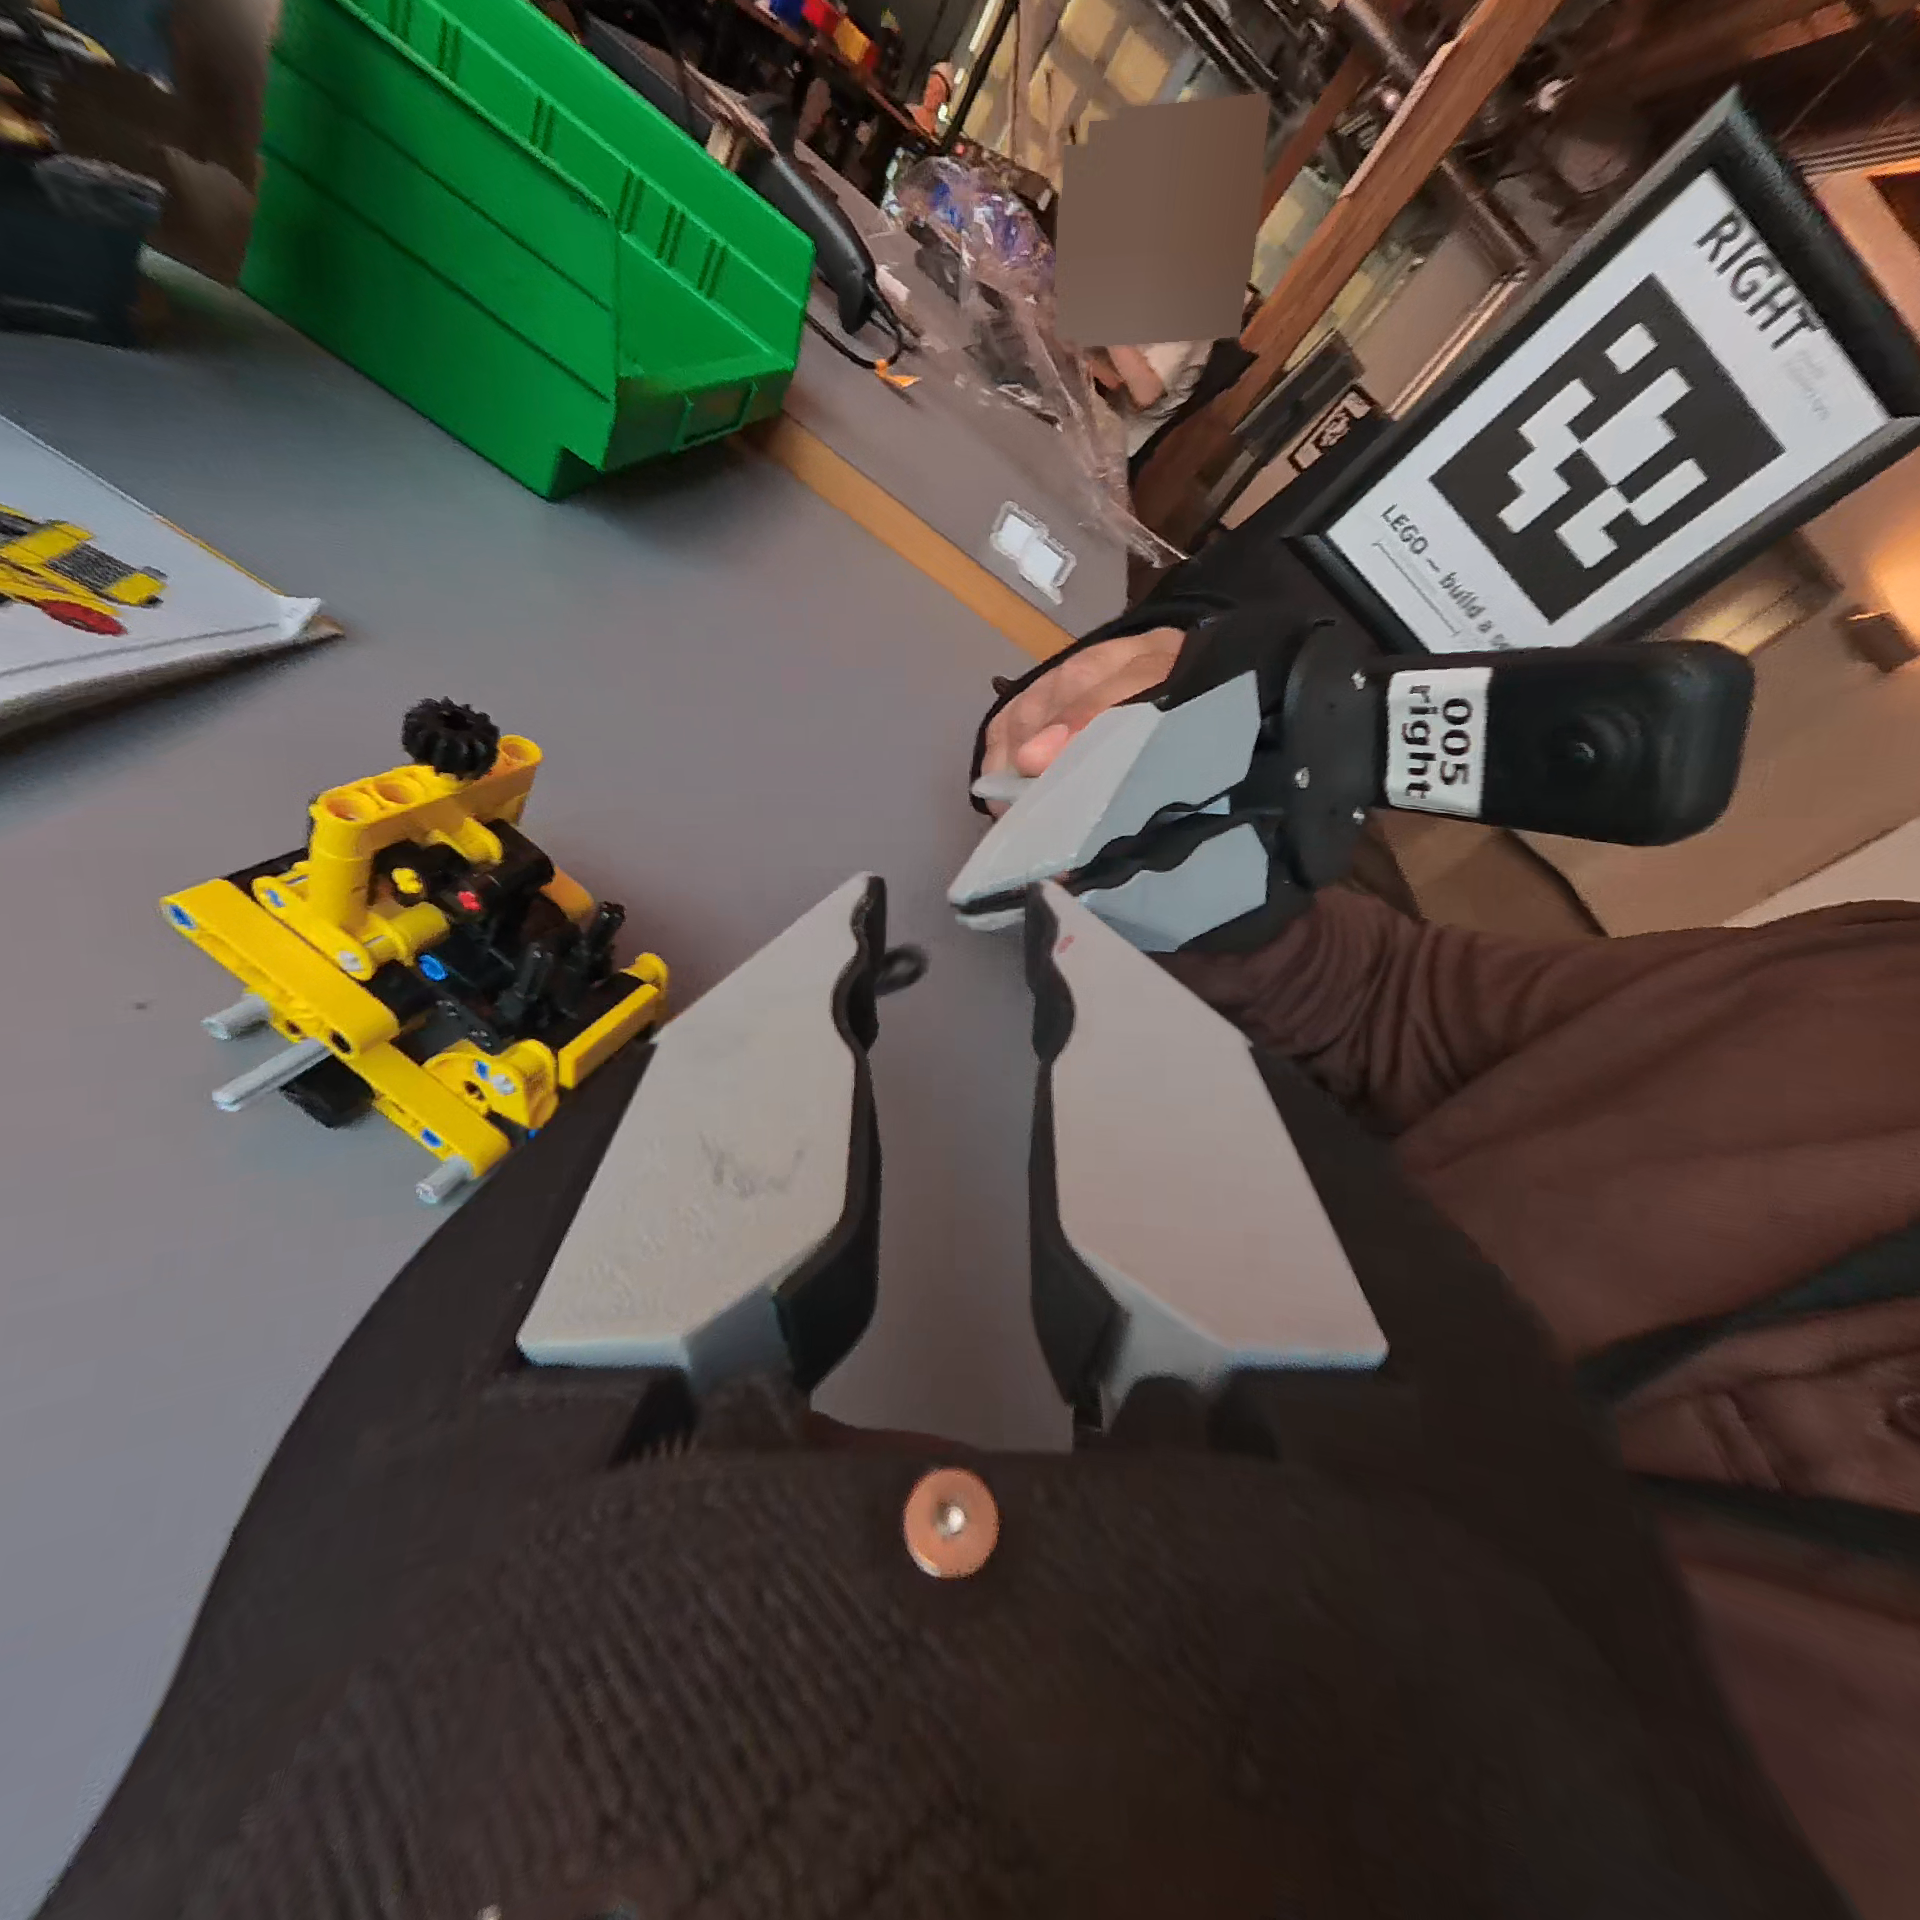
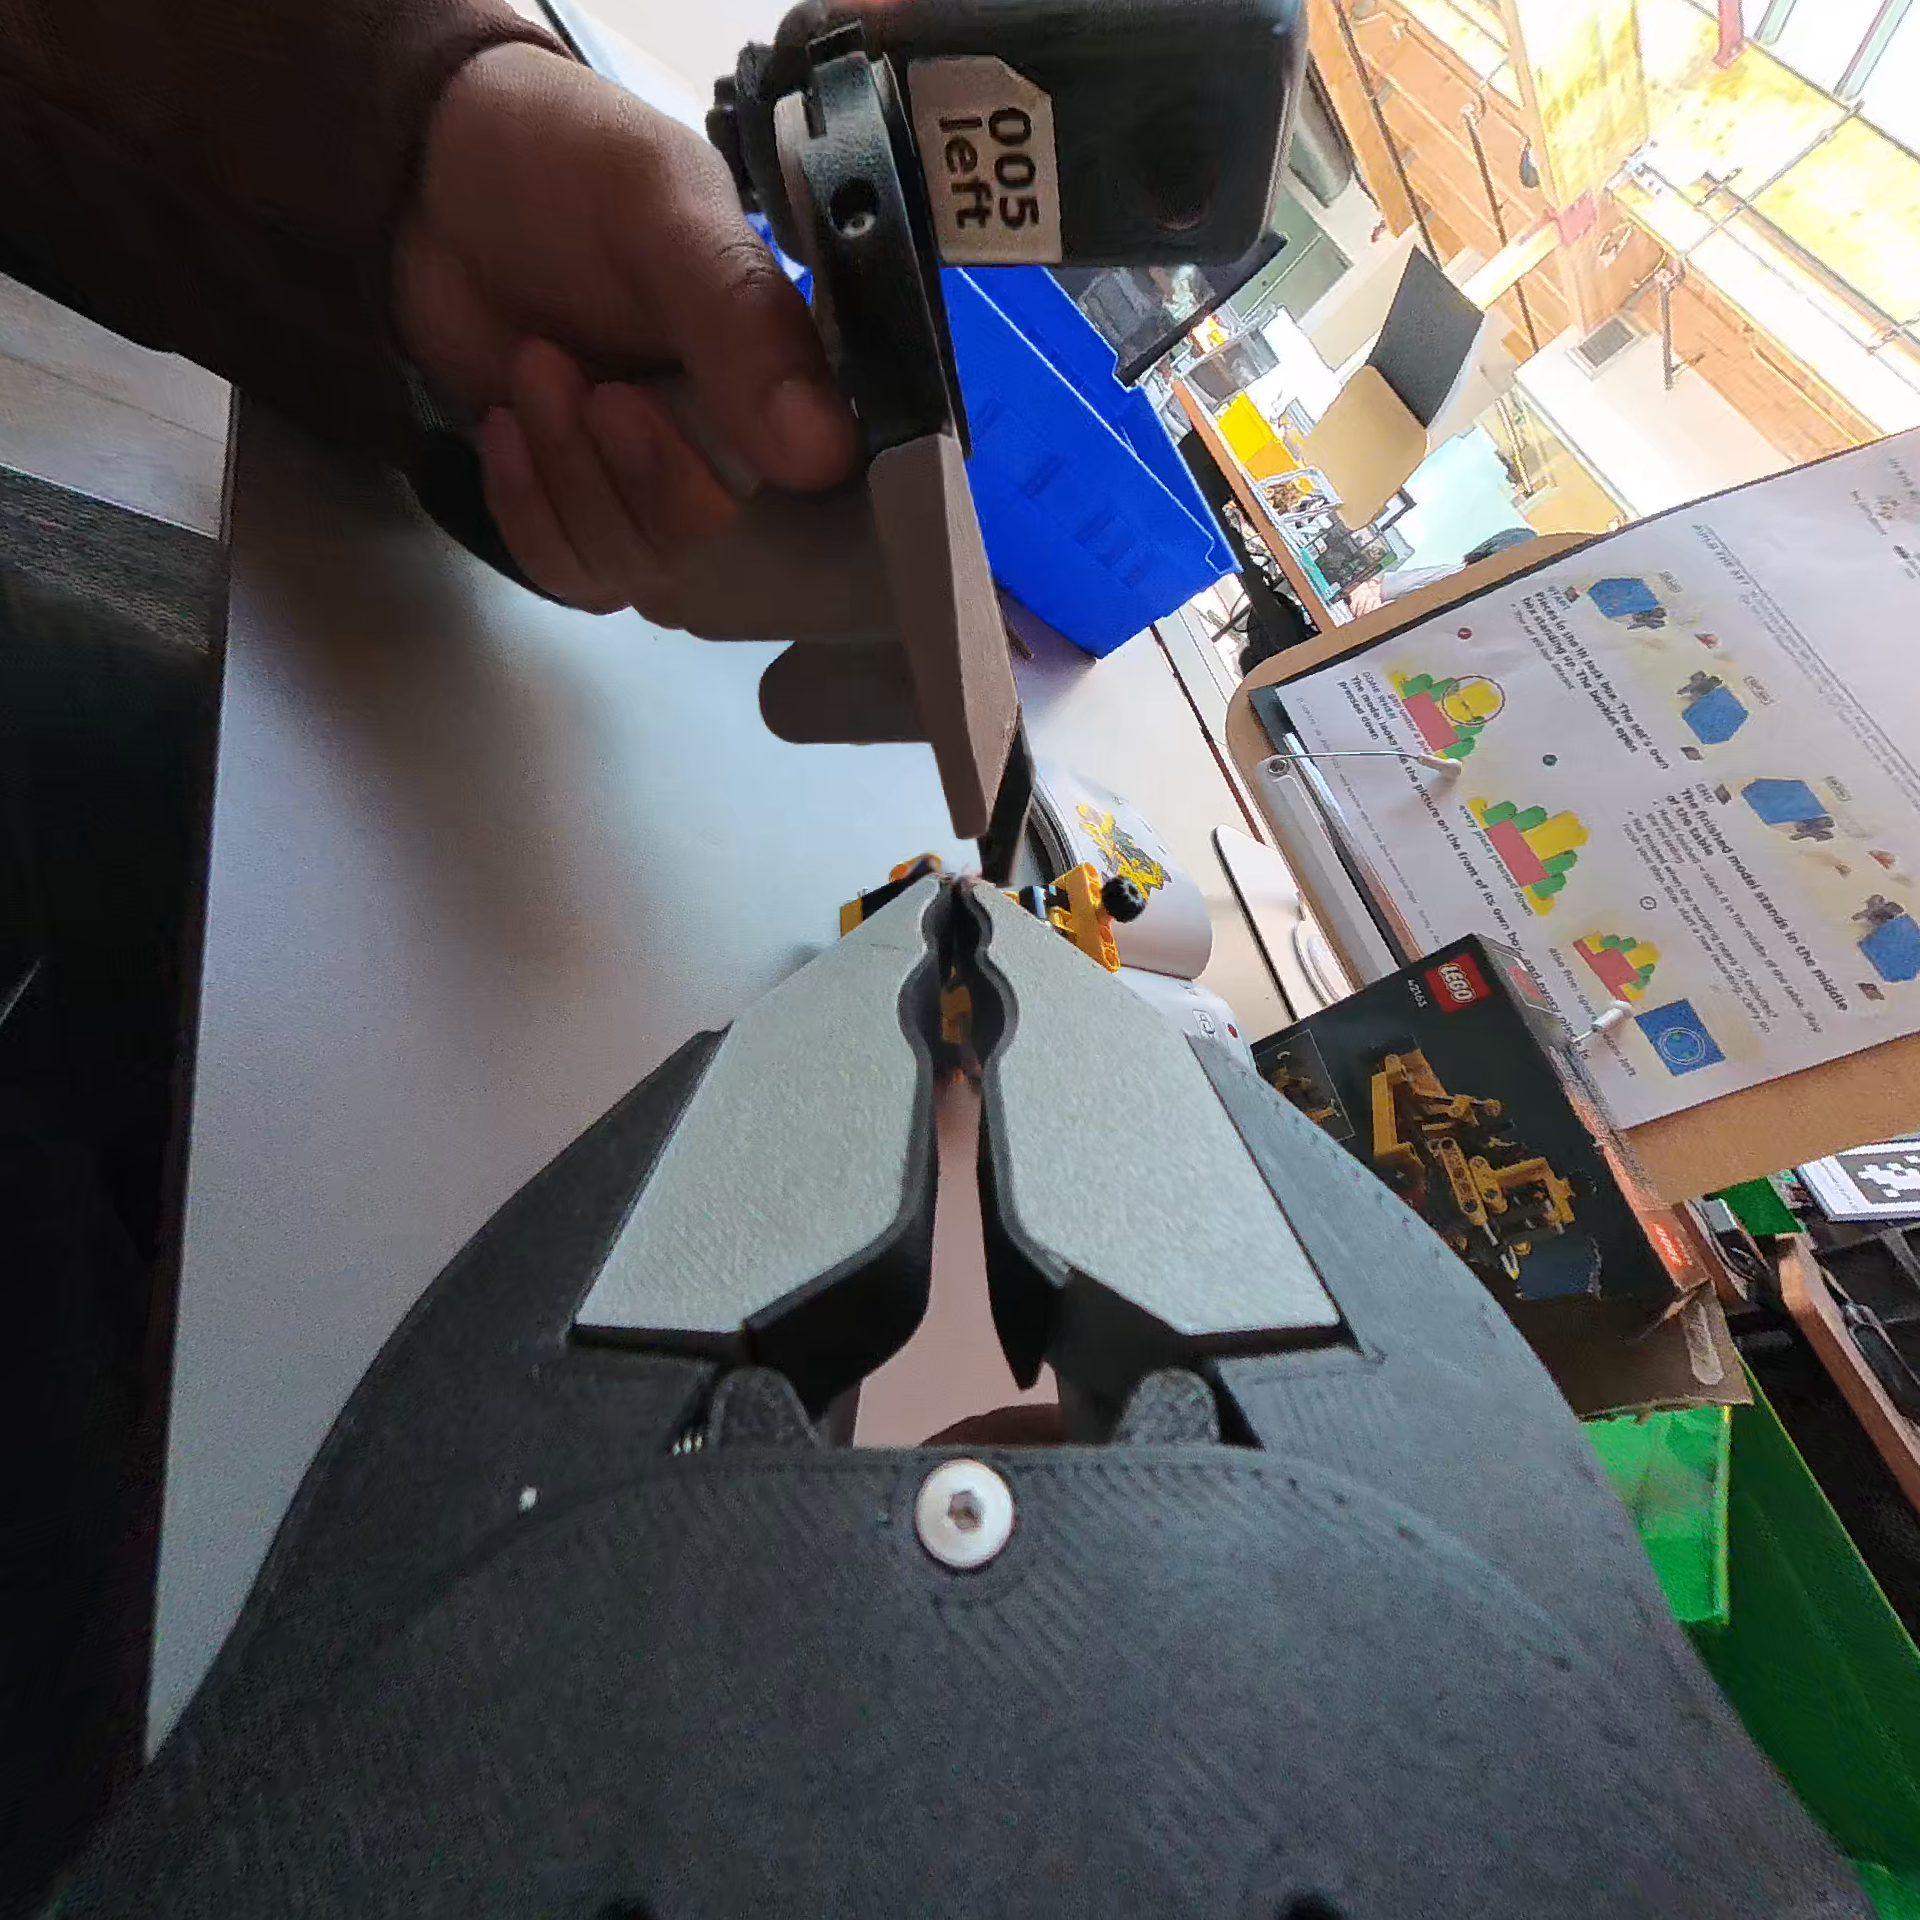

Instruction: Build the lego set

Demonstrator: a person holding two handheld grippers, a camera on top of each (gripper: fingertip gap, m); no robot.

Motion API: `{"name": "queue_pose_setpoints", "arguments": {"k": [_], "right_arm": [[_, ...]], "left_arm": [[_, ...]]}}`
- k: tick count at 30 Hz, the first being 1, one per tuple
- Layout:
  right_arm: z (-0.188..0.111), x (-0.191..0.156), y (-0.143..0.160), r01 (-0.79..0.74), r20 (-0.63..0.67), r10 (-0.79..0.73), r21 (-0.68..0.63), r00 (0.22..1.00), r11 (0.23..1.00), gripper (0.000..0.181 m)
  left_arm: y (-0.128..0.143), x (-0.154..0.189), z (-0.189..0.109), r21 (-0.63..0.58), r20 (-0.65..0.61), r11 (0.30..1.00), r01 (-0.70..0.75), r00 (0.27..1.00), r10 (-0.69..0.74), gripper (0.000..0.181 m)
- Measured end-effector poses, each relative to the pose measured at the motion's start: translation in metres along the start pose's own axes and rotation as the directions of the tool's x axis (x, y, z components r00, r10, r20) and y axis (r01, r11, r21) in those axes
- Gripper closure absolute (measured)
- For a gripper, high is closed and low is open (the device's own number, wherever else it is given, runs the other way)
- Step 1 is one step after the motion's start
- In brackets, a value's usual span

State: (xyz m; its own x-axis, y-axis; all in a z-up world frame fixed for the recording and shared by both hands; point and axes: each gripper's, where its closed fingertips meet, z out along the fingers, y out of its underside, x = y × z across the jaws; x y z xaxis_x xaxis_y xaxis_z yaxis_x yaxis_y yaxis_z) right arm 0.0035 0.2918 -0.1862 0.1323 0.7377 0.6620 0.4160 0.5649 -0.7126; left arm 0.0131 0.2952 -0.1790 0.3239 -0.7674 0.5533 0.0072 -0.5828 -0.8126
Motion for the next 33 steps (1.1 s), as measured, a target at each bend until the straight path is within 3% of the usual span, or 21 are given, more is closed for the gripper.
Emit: {"name": "queue_pose_setpoints", "arguments": {"k": [4, 9, 13, 17, 22, 33], "right_arm": [[0.002, 0.0, 0.004, 0.002, -0.008, -0.002, -0.014, 1.0, 1.0, 0.181], [0.002, -0.003, 0.034, -0.074, 0.039, 0.08, -0.136, 0.996, 0.988, 0.181], [0.002, -0.015, 0.044, -0.214, 0.117, 0.234, -0.16, 0.965, 0.964, 0.181], [0.005, -0.012, 0.049, -0.303, 0.112, 0.325, -0.178, 0.939, 0.936, 0.181], [0.01, -0.014, 0.058, -0.427, 0.126, 0.47, -0.265, 0.874, 0.865, 0.125], [0.008, -0.013, 0.054, -0.442, 0.147, 0.481, -0.232, 0.864, 0.866, 0.137]], "left_arm": [[0.009, -0.003, 0.004, -0.029, -0.011, 0.999, 0.027, 1.0, -0.027, 0.163], [-0.001, -0.031, -0.026, -0.019, 0.148, 0.999, -0.041, 0.988, 0.043, 0.162], [0.022, -0.05, -0.057, -0.212, 0.242, 0.974, -0.076, 0.962, 0.128, 0.155], [0.043, -0.069, -0.084, -0.365, 0.363, 0.917, -0.158, 0.883, 0.297, 0.152], [0.052, -0.069, -0.085, -0.372, 0.328, 0.915, -0.155, 0.9, 0.286, 0.153], [0.071, -0.078, -0.068, -0.494, 0.278, 0.84, -0.225, 0.874, 0.398, 0.16]]}}
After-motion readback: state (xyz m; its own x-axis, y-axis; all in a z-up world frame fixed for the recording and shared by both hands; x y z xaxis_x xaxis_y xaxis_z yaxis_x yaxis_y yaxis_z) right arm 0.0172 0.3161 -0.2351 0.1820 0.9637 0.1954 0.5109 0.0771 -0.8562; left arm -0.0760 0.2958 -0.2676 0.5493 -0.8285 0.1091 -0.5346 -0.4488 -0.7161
